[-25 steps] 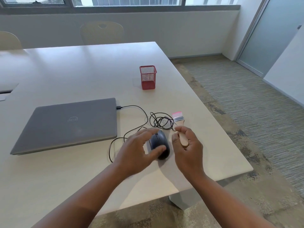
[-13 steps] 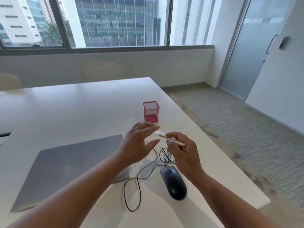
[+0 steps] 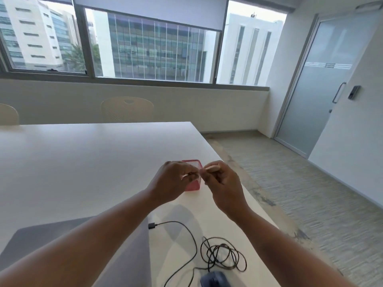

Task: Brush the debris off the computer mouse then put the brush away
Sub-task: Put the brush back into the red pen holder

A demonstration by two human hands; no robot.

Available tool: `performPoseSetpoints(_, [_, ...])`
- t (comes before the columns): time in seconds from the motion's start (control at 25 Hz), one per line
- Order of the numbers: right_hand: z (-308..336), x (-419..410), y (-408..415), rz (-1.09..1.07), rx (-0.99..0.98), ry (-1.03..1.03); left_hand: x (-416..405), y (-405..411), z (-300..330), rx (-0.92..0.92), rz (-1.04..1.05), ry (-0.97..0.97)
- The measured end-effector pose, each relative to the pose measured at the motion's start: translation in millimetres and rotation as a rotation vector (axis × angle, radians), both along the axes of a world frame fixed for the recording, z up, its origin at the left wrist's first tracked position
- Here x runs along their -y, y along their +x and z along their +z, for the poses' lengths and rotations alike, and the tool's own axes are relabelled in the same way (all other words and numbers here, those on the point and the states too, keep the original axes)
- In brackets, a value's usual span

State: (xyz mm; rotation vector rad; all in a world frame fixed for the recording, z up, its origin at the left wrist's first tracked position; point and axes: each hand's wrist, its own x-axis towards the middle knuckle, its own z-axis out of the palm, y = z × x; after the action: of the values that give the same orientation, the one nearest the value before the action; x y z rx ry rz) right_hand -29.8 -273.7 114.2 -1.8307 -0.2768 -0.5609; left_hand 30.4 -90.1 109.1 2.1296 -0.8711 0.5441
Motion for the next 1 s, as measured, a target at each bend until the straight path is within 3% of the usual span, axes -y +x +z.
performPoseSetpoints(0.2, [11,26,78,-0.008,0.063,-0.240,20,67,-1,-0.012,0.070,0.035])
performPoseSetpoints(0.4, [4,41,137,0.039,0.116,-0.307,31,118,-15,-0.135,0.098,0.068])
performPoseSetpoints(1.0, [-43,38,174,0.169,-0.140,-0.556,25,146,-46,-0.254,0.219,0.243])
